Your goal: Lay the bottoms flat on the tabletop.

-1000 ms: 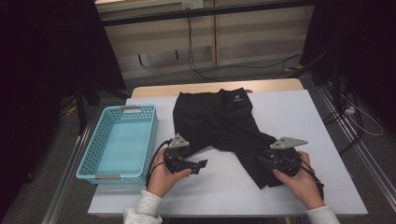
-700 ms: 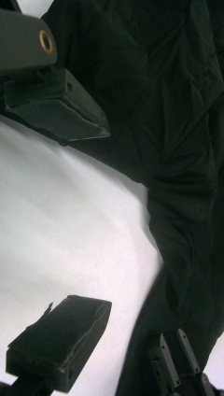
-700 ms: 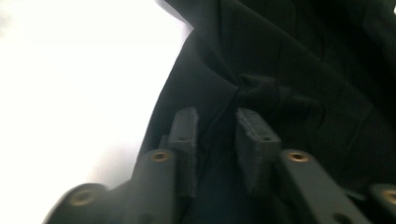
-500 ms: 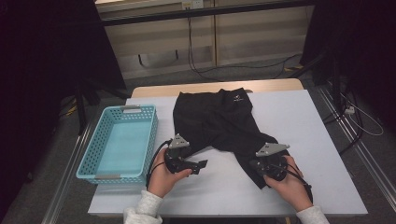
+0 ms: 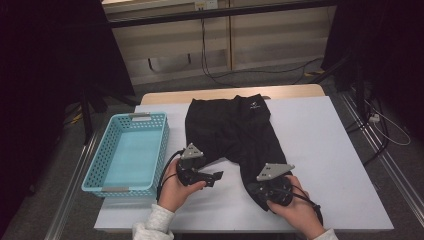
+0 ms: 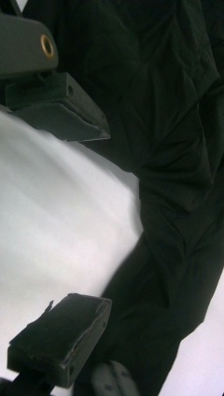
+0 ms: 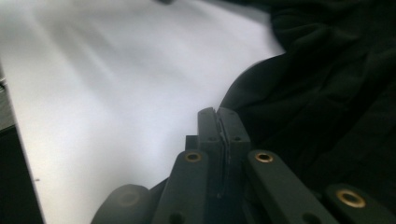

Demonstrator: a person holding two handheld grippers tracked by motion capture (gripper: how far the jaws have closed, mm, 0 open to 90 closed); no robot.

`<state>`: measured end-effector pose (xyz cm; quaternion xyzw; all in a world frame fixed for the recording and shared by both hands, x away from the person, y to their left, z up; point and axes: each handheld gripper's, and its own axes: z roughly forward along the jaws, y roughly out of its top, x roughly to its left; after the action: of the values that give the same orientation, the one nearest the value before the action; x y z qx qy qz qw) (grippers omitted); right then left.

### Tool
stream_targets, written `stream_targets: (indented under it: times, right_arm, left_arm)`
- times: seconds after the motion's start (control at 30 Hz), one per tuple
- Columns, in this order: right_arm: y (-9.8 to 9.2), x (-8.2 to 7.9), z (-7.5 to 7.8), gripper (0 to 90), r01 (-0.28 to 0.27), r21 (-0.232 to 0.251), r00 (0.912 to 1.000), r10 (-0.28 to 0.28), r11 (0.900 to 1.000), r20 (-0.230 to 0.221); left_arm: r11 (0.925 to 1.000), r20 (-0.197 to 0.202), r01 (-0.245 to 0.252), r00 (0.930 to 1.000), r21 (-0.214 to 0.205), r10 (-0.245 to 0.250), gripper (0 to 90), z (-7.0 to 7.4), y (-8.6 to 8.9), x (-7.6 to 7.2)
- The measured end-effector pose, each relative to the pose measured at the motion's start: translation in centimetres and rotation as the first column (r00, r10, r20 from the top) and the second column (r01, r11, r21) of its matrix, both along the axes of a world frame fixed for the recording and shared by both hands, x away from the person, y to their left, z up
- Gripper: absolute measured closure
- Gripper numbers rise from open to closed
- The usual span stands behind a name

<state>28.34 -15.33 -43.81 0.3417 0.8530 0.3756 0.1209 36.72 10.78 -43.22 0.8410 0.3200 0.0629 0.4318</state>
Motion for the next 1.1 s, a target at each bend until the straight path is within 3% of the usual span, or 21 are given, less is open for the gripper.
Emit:
stream_targets:
  times: [0.13, 0.27, 0.43, 0.53, 0.6, 0.73, 0.9, 1.0, 1.1]
  right_arm:
    - [-0.2, 0.1, 0.0, 68.4, 0.027, 0.016, 0.9996, -0.027, 0.9995, 0.008]
    - [-2.6, 0.3, 0.7, 55.0, 0.129, 0.061, 0.9908, -0.131, 0.9898, 0.034]
    - [-6.2, -0.1, 1.0, 49.7, 0.255, 0.065, 0.9639, -0.259, 0.9647, 0.06]
    - [-8.4, -0.2, 0.8, 48.4, 0.334, 0.057, 0.9389, -0.338, 0.9407, 0.066]
    - [-9.5, -0.4, 0.6, 48.4, 0.368, 0.054, 0.927, -0.371, 0.9283, 0.057]
    - [-10.5, -0.9, -0.1, 51.6, 0.402, 0.02, 0.9151, -0.402, 0.9155, 0.027]
    - [-11.1, -1.4, -1.0, 54.7, 0.409, -0.032, 0.9125, -0.409, 0.9121, -0.005]
    - [-11.2, -1.6, -1.6, 58.8, 0.396, -0.042, 0.9167, -0.397, 0.9174, -0.042]
    - [-11.1, -1.8, -1.6, 63.5, 0.393, -0.037, 0.9182, -0.394, 0.9188, -0.038]
  left_arm:
    - [0.9998, -0.007, 0.018, 0.9998, -0.01, -0.018, 17.6, 0.1, -0.3, -0.3]
    - [0.9989, -0.023, 0.041, 0.9989, -0.024, -0.041, 21.1, 0.1, -1.1, -0.7]
    - [0.9961, -0.05, 0.08, 0.9954, -0.038, -0.082, 28.0, -0.2, -2.8, -1.1]
    - [0.9937, -0.08, 0.101, 0.9913, -0.05, -0.105, 30.6, -0.5, -4.1, -1.5]
    - [0.9913, -0.104, 0.116, 0.987, -0.062, -0.122, 33.2, -0.7, -5.0, -1.7]
    - [0.9912, -0.115, 0.123, 0.9851, -0.048, -0.128, 35.0, -1.4, -6.7, -2.0]
    - [0.991, -0.125, 0.127, 0.9834, -0.042, -0.131, 40.4, -2.1, -8.0, -2.1]
    - [0.9911, -0.134, 0.125, 0.9825, -0.046, -0.13, 44.6, -2.3, -8.4, -2.0]
    - [0.9927, -0.144, 0.113, 0.9825, -0.043, -0.118, 49.3, -2.4, -8.7, -2.0]
